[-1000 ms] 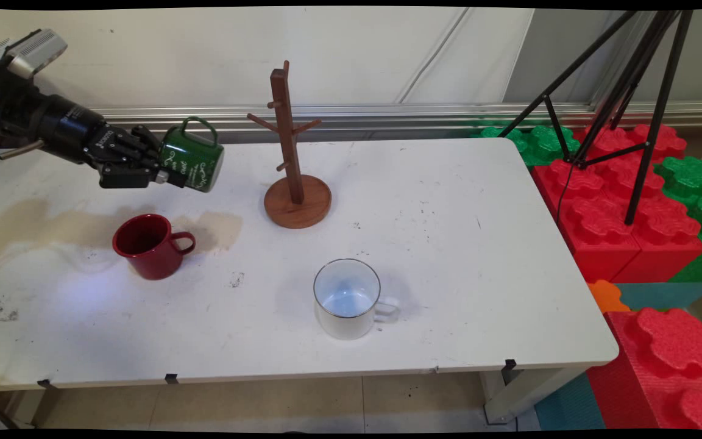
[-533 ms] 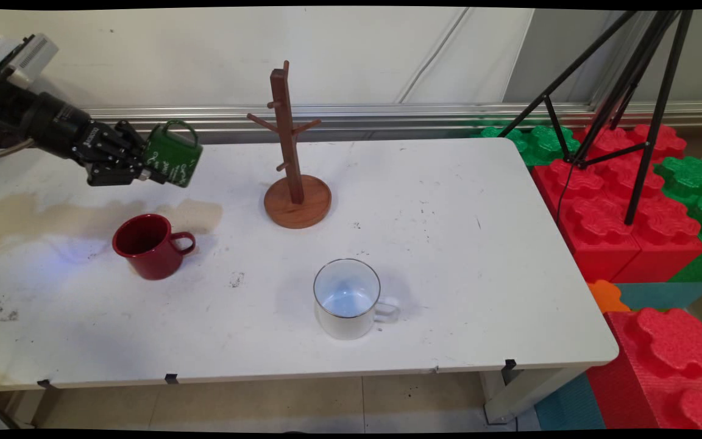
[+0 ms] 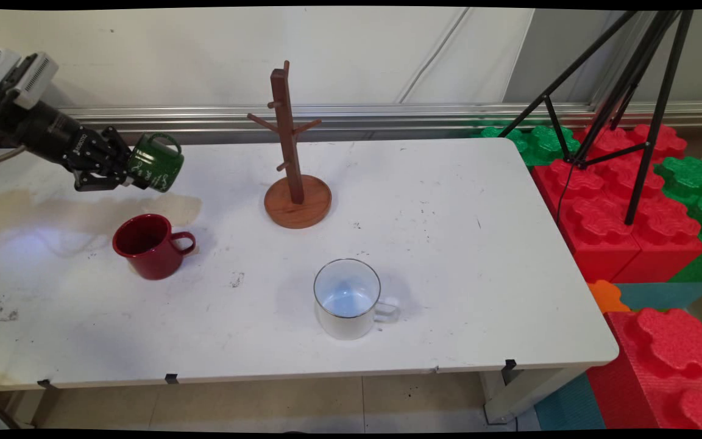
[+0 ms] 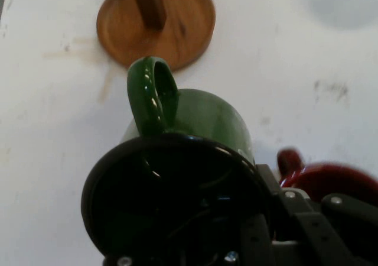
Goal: Place the picked object on the table
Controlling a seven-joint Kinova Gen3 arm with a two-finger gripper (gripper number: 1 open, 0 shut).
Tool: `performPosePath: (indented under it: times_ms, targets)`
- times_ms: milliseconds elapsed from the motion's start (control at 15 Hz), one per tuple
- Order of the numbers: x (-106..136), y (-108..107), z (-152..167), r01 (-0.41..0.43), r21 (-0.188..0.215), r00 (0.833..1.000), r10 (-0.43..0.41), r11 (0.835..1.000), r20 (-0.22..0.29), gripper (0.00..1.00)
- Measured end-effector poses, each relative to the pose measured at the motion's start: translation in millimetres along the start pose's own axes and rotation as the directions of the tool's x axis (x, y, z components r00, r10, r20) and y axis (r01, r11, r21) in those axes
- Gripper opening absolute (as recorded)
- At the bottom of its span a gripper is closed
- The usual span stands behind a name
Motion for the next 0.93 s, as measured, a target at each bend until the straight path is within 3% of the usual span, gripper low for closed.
performPosePath:
  times_ms: [933]
  targets:
    - [-29,-20,27,-0.104,0.022,0.978,0.098,0.994,0.182,0.0]
